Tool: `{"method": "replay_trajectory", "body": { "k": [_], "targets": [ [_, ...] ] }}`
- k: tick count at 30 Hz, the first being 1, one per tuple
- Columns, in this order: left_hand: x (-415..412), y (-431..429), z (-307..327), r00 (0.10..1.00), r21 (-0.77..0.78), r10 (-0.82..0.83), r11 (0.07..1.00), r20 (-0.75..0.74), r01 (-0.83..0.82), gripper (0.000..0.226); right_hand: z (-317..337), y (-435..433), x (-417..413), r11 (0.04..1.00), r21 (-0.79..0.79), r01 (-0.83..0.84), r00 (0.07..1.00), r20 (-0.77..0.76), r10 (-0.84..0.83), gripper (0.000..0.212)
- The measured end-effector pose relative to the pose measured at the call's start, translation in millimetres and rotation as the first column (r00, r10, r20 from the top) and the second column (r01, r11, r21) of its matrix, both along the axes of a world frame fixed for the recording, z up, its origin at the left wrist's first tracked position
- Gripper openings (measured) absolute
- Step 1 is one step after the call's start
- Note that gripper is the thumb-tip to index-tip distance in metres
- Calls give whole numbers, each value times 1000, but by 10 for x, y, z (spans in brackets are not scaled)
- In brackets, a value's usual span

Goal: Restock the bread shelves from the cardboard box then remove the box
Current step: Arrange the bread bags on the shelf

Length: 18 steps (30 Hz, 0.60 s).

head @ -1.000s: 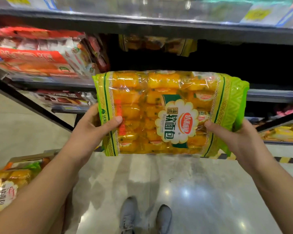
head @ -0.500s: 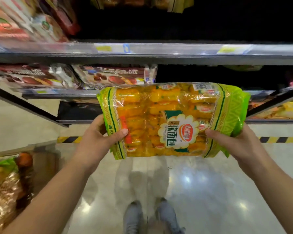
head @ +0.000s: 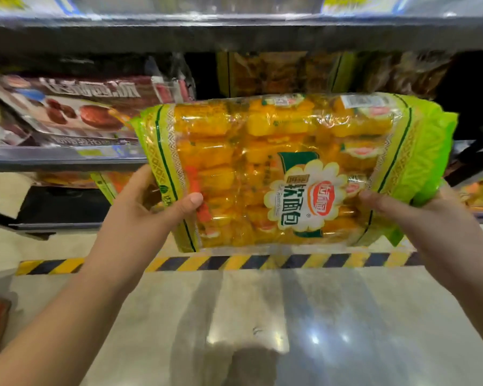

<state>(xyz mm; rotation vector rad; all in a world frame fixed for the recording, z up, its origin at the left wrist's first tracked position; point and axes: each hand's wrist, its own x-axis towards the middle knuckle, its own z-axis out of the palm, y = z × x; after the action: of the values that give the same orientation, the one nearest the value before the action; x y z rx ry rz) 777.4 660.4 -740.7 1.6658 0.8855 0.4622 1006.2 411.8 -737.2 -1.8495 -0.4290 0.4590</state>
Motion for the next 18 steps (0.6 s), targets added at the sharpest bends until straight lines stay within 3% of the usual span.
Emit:
{"method": "replay_trajectory", "body": {
  "k": [6,12,18],
  "targets": [
    [477,-7,-511,991,108,42,993,130,-57,45,-450,2,477,997,69,-37,987,159,26,57],
    [799,46,-642,969,260,23,961,247,-89,46,-652,48,805,981,188,-40,977,212,-1,61],
    [1107,160,-519,944,229,18,968,329,-98,49,-486,124,969,980,196,-46,982,190,8,38]
  ]
}}
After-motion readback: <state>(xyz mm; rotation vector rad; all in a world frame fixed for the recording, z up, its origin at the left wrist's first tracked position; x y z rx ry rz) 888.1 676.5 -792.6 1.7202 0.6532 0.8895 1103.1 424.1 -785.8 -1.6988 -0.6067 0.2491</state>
